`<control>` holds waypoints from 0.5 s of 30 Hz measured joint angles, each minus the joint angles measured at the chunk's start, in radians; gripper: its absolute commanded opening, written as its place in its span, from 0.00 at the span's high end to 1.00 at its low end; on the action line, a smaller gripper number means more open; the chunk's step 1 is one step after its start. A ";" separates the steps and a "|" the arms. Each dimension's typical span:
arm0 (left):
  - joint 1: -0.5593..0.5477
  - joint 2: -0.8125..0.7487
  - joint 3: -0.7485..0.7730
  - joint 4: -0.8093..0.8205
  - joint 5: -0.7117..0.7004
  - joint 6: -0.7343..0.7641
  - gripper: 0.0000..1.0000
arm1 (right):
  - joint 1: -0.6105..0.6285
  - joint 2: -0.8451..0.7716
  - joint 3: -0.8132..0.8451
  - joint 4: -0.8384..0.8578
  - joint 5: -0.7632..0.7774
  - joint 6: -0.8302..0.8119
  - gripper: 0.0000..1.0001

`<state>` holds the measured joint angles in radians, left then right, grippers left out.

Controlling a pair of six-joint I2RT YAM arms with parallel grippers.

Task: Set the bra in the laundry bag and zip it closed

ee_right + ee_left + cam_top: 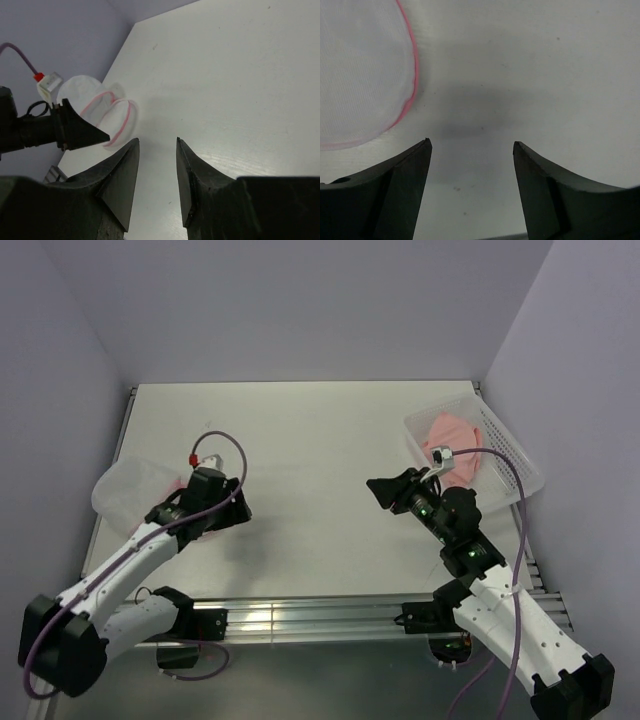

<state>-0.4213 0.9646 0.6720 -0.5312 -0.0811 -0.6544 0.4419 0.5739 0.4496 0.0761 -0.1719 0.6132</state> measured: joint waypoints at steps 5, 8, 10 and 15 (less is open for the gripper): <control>-0.096 0.148 -0.020 0.071 -0.210 -0.064 0.24 | 0.013 0.006 -0.018 0.013 0.003 -0.001 0.56; -0.102 0.222 -0.026 0.124 -0.322 -0.081 0.24 | 0.015 0.006 -0.018 0.018 0.002 -0.005 0.56; -0.103 0.259 -0.026 0.152 -0.375 -0.089 0.25 | 0.017 0.006 -0.019 0.026 0.000 -0.006 0.56; -0.102 0.376 0.030 0.187 -0.468 -0.090 0.33 | 0.021 0.010 -0.033 0.040 -0.003 -0.015 0.56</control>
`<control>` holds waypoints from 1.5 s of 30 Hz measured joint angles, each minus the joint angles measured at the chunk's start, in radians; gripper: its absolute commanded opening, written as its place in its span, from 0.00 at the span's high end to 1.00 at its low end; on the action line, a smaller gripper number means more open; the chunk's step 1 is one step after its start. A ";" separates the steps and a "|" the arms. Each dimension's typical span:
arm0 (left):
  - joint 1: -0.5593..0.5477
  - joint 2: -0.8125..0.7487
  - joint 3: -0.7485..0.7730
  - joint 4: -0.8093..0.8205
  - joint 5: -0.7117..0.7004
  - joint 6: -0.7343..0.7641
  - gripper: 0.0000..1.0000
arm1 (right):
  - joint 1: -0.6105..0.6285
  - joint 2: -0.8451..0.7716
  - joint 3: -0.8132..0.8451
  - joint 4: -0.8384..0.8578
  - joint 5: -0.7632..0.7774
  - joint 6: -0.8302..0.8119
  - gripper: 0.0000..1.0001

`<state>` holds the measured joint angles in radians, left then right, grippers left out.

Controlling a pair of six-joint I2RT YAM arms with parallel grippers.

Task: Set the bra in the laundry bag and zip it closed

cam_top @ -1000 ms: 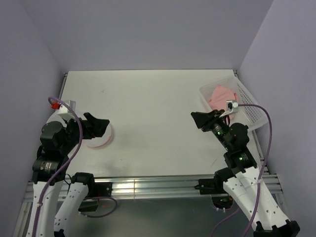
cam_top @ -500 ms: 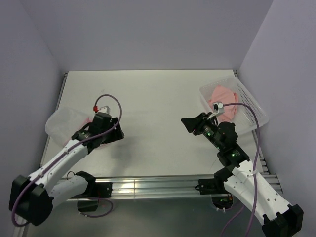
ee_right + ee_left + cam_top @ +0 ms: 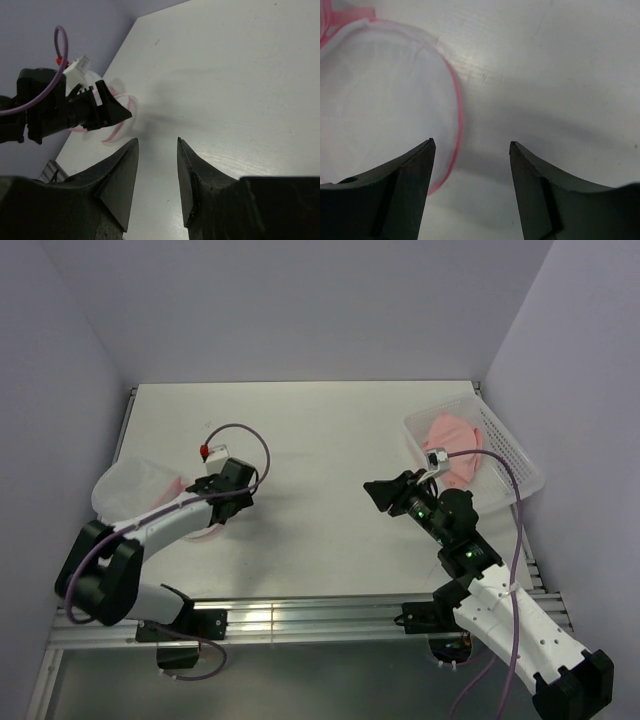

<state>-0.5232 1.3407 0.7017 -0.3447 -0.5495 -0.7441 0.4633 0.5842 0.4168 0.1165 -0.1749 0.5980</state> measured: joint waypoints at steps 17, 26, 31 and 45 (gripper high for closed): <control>0.002 0.311 0.173 -0.037 -0.070 -0.058 0.32 | 0.010 -0.019 -0.008 0.005 0.002 -0.012 0.55; 0.003 0.170 0.110 -0.082 -0.113 -0.113 0.28 | 0.010 -0.017 -0.022 0.019 -0.003 -0.012 0.55; 0.014 0.158 0.106 -0.092 -0.132 -0.156 0.32 | 0.010 -0.018 -0.037 0.030 -0.012 -0.012 0.55; 0.148 0.204 0.037 0.008 -0.062 -0.158 1.00 | 0.012 -0.055 -0.046 0.026 -0.001 -0.017 0.55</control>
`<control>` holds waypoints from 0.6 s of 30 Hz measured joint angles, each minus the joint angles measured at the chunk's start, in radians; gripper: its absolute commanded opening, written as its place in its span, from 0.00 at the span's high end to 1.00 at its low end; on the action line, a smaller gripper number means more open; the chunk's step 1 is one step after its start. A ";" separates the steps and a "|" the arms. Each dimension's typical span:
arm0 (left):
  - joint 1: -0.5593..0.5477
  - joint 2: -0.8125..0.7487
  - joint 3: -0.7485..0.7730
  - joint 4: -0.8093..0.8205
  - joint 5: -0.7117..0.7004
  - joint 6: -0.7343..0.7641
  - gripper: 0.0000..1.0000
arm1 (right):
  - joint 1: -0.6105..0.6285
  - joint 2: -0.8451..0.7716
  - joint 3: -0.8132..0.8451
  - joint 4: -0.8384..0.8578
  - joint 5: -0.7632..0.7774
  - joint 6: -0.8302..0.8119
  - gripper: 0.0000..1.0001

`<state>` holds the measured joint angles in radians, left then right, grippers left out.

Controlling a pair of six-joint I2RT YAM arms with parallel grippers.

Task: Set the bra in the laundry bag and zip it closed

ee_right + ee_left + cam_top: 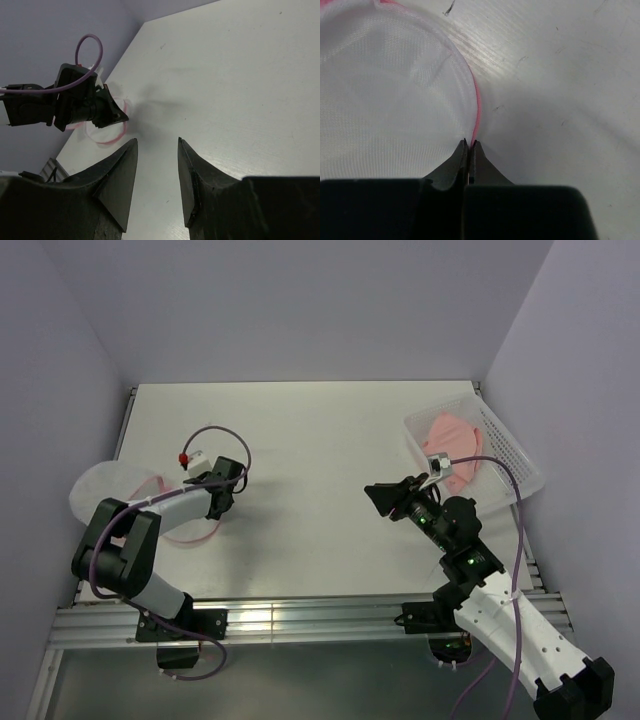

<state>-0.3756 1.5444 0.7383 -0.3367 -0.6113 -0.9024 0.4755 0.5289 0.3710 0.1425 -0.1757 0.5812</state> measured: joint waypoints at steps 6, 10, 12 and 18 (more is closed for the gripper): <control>-0.066 -0.002 0.015 0.007 0.021 0.003 1.00 | 0.001 0.010 0.000 0.000 0.003 0.000 0.55; -0.131 0.014 0.109 0.016 0.088 0.002 1.00 | 0.005 0.029 0.000 0.000 0.007 -0.003 0.55; -0.152 0.038 0.175 0.039 0.119 0.002 1.00 | 0.006 0.037 0.000 -0.001 0.012 -0.003 0.55; -0.169 0.137 0.323 0.095 0.167 0.002 1.00 | 0.010 0.048 0.000 -0.002 0.030 -0.012 0.55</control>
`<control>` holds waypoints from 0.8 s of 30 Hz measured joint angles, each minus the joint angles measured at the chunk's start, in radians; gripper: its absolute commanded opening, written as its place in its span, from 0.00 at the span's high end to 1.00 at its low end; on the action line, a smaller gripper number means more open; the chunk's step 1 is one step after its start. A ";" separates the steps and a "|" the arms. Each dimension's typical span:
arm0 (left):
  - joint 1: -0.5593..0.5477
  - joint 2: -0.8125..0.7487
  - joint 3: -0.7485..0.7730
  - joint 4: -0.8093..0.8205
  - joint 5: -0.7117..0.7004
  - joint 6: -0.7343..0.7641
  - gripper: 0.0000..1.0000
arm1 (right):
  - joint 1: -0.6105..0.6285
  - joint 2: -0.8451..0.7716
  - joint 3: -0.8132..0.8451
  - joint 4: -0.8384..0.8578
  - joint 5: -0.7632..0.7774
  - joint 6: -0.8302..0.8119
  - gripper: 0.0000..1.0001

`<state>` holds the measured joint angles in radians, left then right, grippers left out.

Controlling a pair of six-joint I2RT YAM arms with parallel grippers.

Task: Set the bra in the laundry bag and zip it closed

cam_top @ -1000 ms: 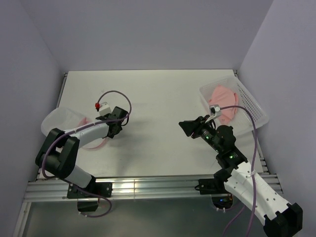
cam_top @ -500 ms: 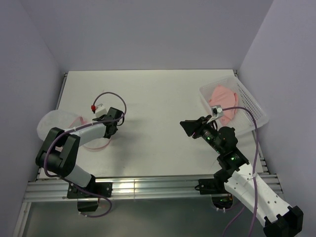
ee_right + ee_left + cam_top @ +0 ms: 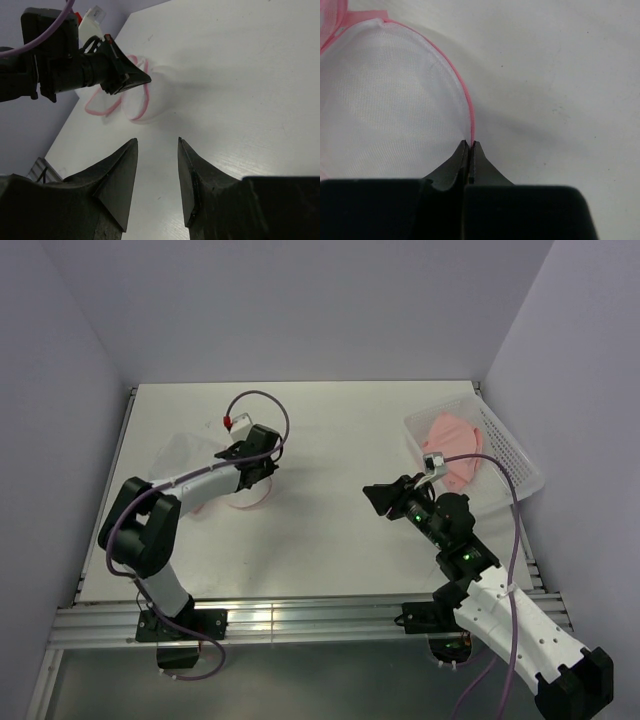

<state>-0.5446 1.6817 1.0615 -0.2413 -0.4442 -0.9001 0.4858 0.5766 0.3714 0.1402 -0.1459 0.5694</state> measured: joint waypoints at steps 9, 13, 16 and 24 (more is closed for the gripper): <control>0.000 0.100 0.050 0.041 0.042 -0.006 0.62 | 0.003 0.017 0.001 -0.008 0.026 -0.014 0.54; 0.000 0.093 0.049 0.063 0.058 -0.013 0.20 | 0.009 0.044 0.005 -0.014 0.032 -0.014 0.53; 0.000 0.051 0.047 0.064 0.073 -0.001 0.20 | 0.011 0.065 0.019 -0.031 0.042 -0.013 0.53; -0.002 -0.335 -0.127 0.129 0.110 0.096 0.24 | 0.016 0.113 0.101 -0.043 0.105 -0.004 0.96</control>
<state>-0.5461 1.3472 0.9348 -0.1123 -0.3340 -0.8043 0.5018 0.6899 0.4728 0.0975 -0.0410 0.5652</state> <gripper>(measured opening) 0.781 0.090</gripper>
